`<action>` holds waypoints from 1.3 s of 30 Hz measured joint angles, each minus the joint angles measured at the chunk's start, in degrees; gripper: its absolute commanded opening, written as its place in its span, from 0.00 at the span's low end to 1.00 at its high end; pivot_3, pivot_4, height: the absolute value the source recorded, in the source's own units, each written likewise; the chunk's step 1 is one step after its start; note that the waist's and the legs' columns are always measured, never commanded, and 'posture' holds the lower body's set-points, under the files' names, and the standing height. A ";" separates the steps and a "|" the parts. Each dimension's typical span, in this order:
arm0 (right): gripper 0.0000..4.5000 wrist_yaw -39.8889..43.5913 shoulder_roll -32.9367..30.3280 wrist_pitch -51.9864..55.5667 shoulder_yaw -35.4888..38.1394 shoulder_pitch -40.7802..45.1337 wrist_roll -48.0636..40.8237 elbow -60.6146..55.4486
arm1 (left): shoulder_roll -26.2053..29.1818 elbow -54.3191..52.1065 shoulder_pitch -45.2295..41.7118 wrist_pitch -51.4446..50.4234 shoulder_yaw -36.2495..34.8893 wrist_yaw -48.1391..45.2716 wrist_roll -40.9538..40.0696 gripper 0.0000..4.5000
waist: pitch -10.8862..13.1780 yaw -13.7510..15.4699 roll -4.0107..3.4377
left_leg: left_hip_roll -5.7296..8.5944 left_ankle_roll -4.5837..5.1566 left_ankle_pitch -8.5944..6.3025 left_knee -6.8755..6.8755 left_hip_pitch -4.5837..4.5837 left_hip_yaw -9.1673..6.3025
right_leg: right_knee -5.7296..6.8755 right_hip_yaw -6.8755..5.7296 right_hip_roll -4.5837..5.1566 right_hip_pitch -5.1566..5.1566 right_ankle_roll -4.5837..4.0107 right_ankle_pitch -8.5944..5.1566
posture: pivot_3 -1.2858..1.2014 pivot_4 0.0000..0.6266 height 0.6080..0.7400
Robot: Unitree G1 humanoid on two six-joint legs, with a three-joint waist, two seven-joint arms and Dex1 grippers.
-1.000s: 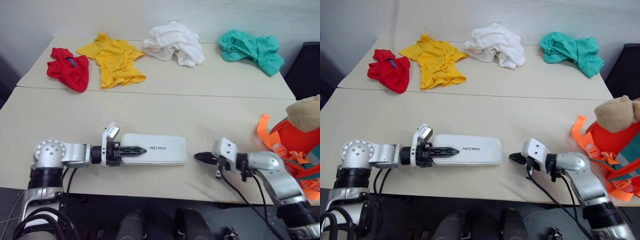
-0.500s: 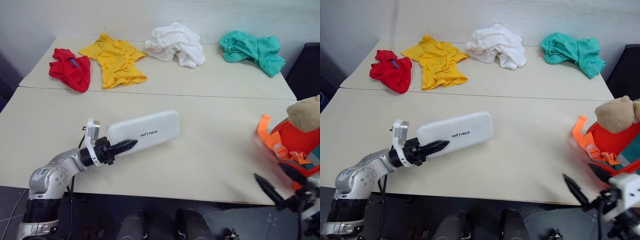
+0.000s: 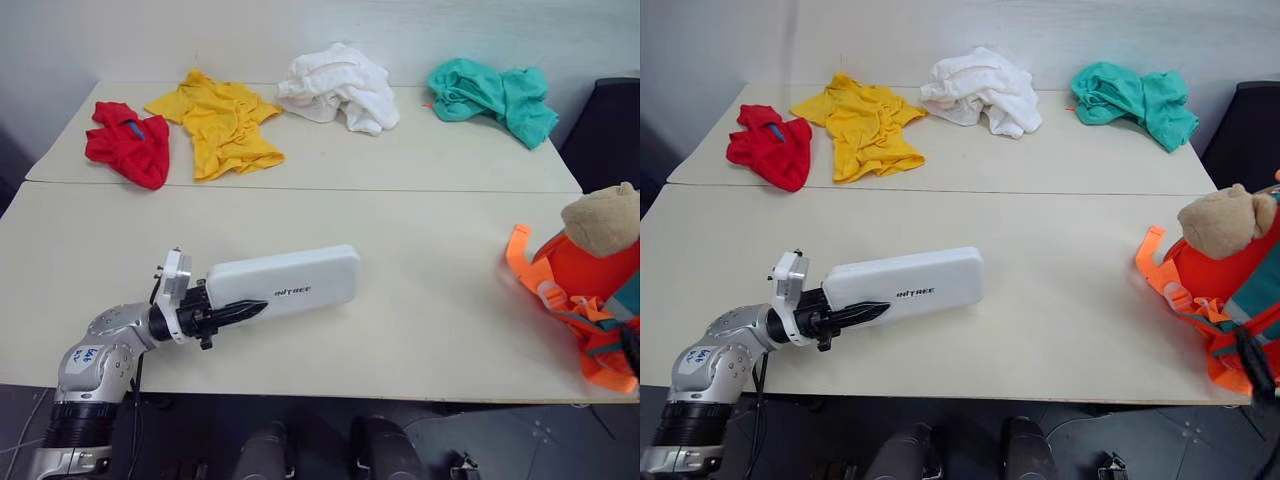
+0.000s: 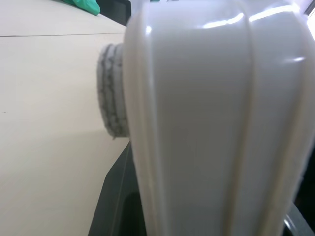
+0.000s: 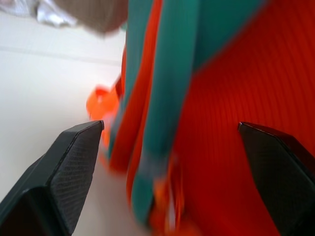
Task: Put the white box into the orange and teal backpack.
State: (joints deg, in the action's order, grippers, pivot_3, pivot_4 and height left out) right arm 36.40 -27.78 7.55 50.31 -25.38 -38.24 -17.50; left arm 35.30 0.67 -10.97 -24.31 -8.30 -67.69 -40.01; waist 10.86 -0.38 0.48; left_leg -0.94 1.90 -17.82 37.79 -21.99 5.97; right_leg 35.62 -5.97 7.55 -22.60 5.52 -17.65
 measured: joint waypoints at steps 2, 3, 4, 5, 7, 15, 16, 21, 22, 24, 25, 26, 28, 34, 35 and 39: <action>1.00 0.17 -2.49 0.91 -2.52 3.36 0.06 0.81 | -0.24 0.28 0.20 0.49 -0.50 -0.11 0.00 0.29 | 0.01 0.25 -0.01 | -0.01 -0.02 0.02 -0.01 -0.02 -0.03 | 0.03 -0.06 -0.03 0.00 -0.02 -0.01 | 0.52 0.24 1.00; 0.96 0.32 -3.62 1.46 -3.64 4.93 0.13 1.75 | -0.34 0.34 0.30 0.67 -0.75 -0.14 0.00 0.29 | 0.01 0.27 -0.02 | 0.00 0.00 0.03 0.00 -0.03 -0.02 | 0.04 -0.07 -0.03 0.00 -0.02 -0.01 | 0.52 0.24 1.00; 0.91 0.42 -4.46 1.65 -4.55 6.44 0.39 2.65 | -0.35 0.27 0.59 0.76 -1.15 -0.18 -0.05 0.29 | 0.01 0.44 -0.02 | 0.04 0.04 0.05 0.01 -0.05 -0.04 | 0.04 -0.11 0.00 0.01 -0.02 -0.01 | 0.52 0.24 1.00; 0.86 0.63 -5.46 1.75 -5.56 8.15 0.82 3.98 | -0.35 0.31 1.13 0.75 -2.02 -0.25 -0.14 0.29 | 0.01 0.42 -0.02 | 0.04 0.06 0.04 0.07 -0.06 -0.02 | 0.04 -0.11 0.00 0.02 0.00 -0.01 | 0.52 0.24 1.00; 0.72 1.36 -7.03 1.74 -6.79 10.75 1.64 6.73 | -0.34 0.24 2.02 0.54 -3.48 0.03 -0.35 0.29 | 0.01 0.38 -0.02 | 0.05 0.11 0.02 0.15 -0.08 -0.02 | 0.04 -0.11 0.01 0.06 0.04 0.02 | 0.52 0.24 1.00; 0.10 7.58 -9.51 1.36 -13.46 19.22 2.64 11.53 | -1.32 -0.39 2.57 -2.30 -9.46 6.23 -2.87 0.29 | 0.01 -0.01 -0.01 | 0.04 0.12 0.04 0.20 -0.05 0.01 | 0.11 -0.08 -0.01 0.07 0.09 0.05 | 0.52 0.24 1.00; 0.04 8.53 -9.63 1.59 -14.85 20.89 2.51 11.62 | -1.60 -0.45 2.67 -2.68 -10.44 7.30 -3.28 0.29 | 0.01 -0.15 -0.01 | 0.03 0.11 0.04 0.20 -0.04 0.01 | 0.12 -0.07 -0.03 0.07 0.09 0.05 | 0.52 0.24 1.00; 0.01 13.96 -9.86 5.48 -29.01 30.44 2.00 5.99 | -2.76 0.61 2.06 -3.80 -15.62 12.49 -5.58 0.29 | 0.01 -1.34 -0.01 | 0.00 0.04 0.08 0.20 -0.04 0.00 | 0.23 -0.09 -0.04 0.03 0.09 0.05 | 0.52 0.24 1.00; 0.01 14.40 -9.35 6.26 -31.57 32.61 2.00 5.20 | -2.73 0.74 1.92 -3.79 -16.12 12.92 -5.63 0.29 | 0.01 -1.40 -0.01 | 0.00 0.03 0.09 0.20 -0.03 0.00 | 0.23 -0.08 -0.05 0.03 0.09 0.05 | 0.52 0.24 1.00; 0.01 15.28 -7.18 7.82 -37.26 37.97 1.95 3.80 | -2.68 1.37 1.79 -3.75 -16.61 13.49 -5.63 0.29 | 0.02 -1.37 0.00 | 0.01 0.02 0.09 0.20 -0.05 -0.01 | 0.29 -0.11 -0.05 0.00 0.09 0.05 | 0.52 0.24 1.00; 0.01 15.72 -6.12 8.40 -39.65 39.99 1.76 3.37 | -2.65 1.54 2.08 -3.75 -16.79 13.74 -5.62 0.29 | 0.02 -1.30 0.00 | 0.00 0.01 0.10 0.20 -0.08 -0.02 | 0.32 -0.13 -0.06 0.00 0.09 0.05 | 0.52 0.24 1.00; 0.01 16.18 -4.76 8.99 -41.96 41.88 1.52 2.66 | -2.65 1.78 2.34 -3.76 -16.91 14.04 -5.57 0.29 | 0.02 -1.26 0.00 | 0.00 0.01 0.10 0.20 -0.13 -0.03 | 0.33 -0.14 -0.07 -0.02 0.09 0.05 | 0.52 0.24 1.00; 0.01 17.44 -2.80 10.40 -46.00 45.07 0.73 1.58 | -2.64 1.86 2.83 -3.76 -17.59 14.60 -5.53 0.29 | 0.02 -1.20 0.00 | 0.00 0.02 0.09 0.23 -0.19 -0.04 | 0.31 -0.15 -0.06 -0.03 0.09 0.05 | 0.52 0.24 1.00; 0.01 22.76 -4.78 19.75 -51.80 48.00 -7.35 -5.21 | -1.47 1.85 5.60 -3.17 -20.69 15.18 -5.53 0.29 | 0.02 -0.97 0.02 | 0.03 0.10 0.03 0.24 -0.29 -0.18 | 0.16 -0.29 0.01 0.00 0.09 0.05 | 0.52 0.24 1.00; 0.01 23.67 -6.32 21.28 -51.63 47.41 -8.51 -5.77 | -1.45 1.74 6.14 -2.99 -21.52 15.19 -5.55 0.29 | 0.01 -0.85 0.03 | 0.05 0.13 0.01 0.24 -0.30 -0.23 | 0.10 -0.33 0.04 0.05 0.09 0.05 | 0.52 0.24 1.00; 0.01 25.57 -11.62 25.41 -48.40 44.29 -10.81 -4.50 | -0.32 -3.55 9.23 -3.88 -24.90 14.82 -8.67 0.29 | 0.10 -0.50 0.34 | 0.06 0.15 -0.03 0.27 -0.33 -0.29 | -0.06 -0.34 0.09 0.11 0.13 0.07 | 0.52 0.24 1.00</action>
State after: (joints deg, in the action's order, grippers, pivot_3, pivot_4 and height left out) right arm 61.97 -39.41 32.96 1.91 18.91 -49.05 -22.00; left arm 34.98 -2.88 -1.74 -28.19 -33.21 -52.87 -48.68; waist 10.96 -0.88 0.82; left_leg -0.88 2.05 -17.85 38.06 -22.32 5.68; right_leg 35.56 -6.31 7.65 -22.49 5.65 -17.58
